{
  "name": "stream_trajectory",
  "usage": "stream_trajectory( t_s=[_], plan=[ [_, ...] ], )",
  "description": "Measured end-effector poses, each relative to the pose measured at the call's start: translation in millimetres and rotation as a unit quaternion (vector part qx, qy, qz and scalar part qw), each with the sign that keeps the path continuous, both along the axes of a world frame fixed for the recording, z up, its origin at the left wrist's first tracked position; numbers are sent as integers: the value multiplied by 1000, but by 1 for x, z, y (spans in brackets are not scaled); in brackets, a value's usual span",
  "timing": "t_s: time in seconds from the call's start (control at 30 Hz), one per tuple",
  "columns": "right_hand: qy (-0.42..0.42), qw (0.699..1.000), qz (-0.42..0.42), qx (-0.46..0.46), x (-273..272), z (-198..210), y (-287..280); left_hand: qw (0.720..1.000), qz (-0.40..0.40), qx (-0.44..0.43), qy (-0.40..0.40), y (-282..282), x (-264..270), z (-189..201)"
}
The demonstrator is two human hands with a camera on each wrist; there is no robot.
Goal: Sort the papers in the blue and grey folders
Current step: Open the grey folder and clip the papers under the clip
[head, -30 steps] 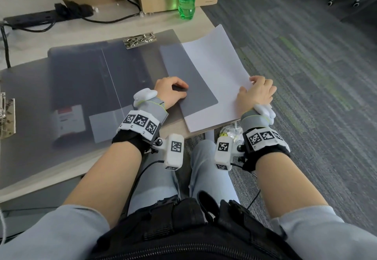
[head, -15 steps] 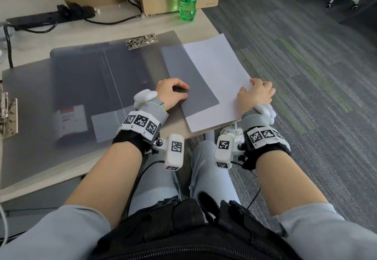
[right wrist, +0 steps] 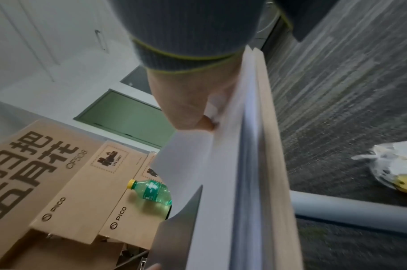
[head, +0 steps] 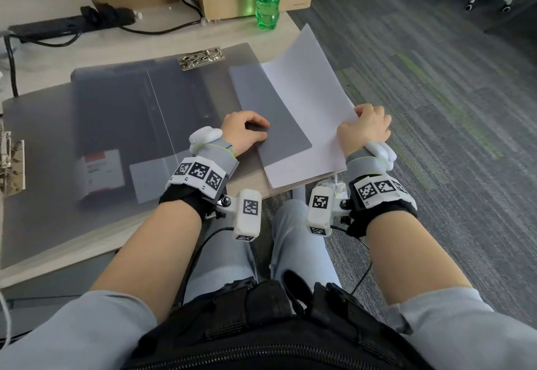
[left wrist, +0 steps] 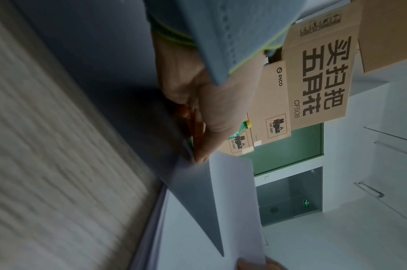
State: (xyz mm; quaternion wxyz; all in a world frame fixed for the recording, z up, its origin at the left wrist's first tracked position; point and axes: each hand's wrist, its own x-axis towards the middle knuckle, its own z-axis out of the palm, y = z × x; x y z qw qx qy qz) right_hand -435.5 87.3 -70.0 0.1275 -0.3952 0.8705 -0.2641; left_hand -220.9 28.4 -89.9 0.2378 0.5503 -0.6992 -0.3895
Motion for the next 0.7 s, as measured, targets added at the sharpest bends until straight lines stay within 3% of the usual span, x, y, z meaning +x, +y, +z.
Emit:
stream_trajectory(
  t_s=[0.17, 0.4, 0.57, 0.7],
  plan=[
    [0, 996, 63, 56, 6, 28, 1, 1000, 1, 4, 7, 0, -1, 2],
    [100, 987, 125, 33, 17, 84, 10, 999, 1, -5, 35, 1, 0, 5],
    [169, 978, 92, -75, 19, 116, 25, 1000, -10, -5, 24, 3, 1, 5],
    [150, 957, 47, -243, 21, 120, 33, 999, 11, 26, 46, 2, -3, 13]
  ],
)
